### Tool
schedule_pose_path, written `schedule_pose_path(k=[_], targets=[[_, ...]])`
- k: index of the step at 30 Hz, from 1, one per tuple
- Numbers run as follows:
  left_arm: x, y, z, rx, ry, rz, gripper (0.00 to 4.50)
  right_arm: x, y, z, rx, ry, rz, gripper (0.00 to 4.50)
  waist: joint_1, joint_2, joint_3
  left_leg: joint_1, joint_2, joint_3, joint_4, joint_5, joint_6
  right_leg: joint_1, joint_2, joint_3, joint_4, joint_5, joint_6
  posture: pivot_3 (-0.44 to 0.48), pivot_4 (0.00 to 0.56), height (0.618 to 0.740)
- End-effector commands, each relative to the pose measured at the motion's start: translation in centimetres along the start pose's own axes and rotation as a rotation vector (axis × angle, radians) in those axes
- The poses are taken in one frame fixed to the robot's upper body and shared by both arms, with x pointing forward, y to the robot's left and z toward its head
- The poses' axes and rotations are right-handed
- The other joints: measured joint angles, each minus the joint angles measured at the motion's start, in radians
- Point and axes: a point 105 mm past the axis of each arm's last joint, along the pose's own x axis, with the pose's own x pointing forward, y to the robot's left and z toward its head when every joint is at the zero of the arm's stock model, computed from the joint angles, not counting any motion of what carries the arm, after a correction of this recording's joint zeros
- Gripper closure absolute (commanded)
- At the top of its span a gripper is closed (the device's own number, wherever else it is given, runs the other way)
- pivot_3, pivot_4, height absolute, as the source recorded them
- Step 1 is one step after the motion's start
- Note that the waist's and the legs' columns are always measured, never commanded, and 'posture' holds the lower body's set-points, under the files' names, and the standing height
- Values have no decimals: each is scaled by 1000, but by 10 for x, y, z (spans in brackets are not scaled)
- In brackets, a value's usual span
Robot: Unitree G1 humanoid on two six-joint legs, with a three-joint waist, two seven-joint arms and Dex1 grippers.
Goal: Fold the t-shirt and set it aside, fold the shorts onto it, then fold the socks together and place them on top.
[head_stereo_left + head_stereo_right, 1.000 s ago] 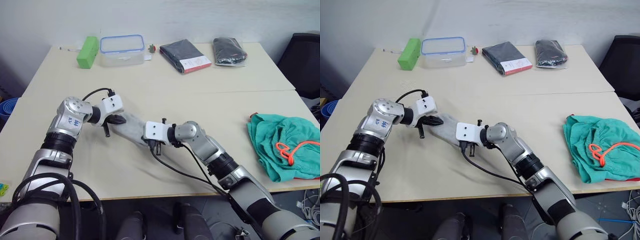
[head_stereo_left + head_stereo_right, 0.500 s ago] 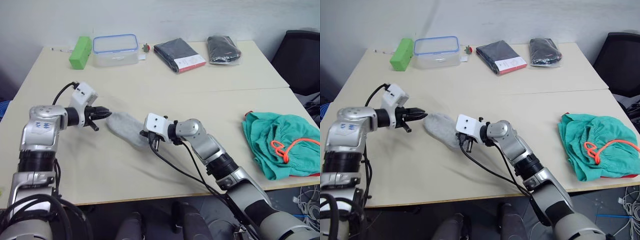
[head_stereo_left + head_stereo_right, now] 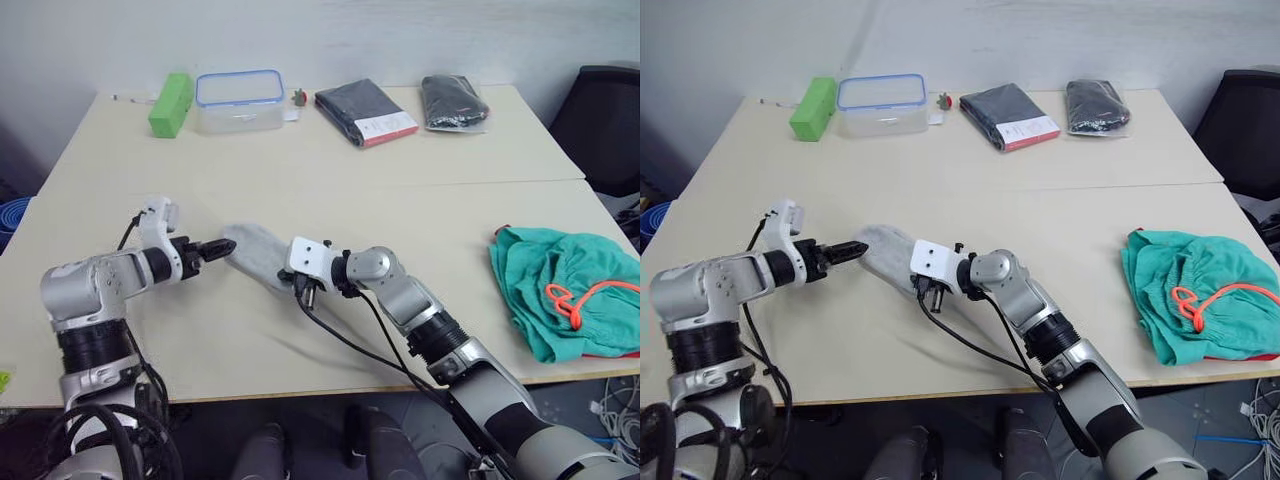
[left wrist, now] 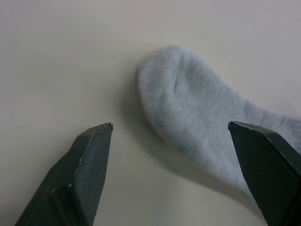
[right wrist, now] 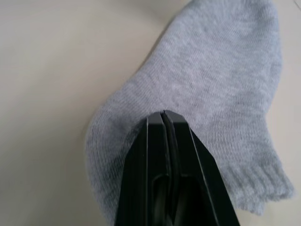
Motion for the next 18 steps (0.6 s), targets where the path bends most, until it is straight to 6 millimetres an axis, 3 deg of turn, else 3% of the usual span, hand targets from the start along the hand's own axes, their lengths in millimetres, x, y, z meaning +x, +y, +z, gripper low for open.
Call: schedule_pose_path(k=[1,11,14,18], targets=[[15,-2,7,-17,-19,-7,370,0,-4,-1,14,-2,-22,4500,0,0,0,0,0,0,0,0,0,0,0,0,0,0,0,0,150,740],[35,-3,11,-84,-7,-22,370,-7,-7,-7,18,13,-45,4500,3,0,0,2,0,0,0,1,-2,1,-1,-1,1,1,-1,0,150,740],[34,-5,16,-75,-40,-38,971,-8,-6,-9,24,14,-55,4500,3,0,0,2,0,0,0,1,-2,1,-1,-1,1,1,-1,0,150,740],[31,-16,21,-52,-67,-94,2227,-9,-5,-10,30,15,-60,4500,2,0,0,1,0,-1,0,1,-2,1,-1,-1,0,1,-1,0,150,740]])
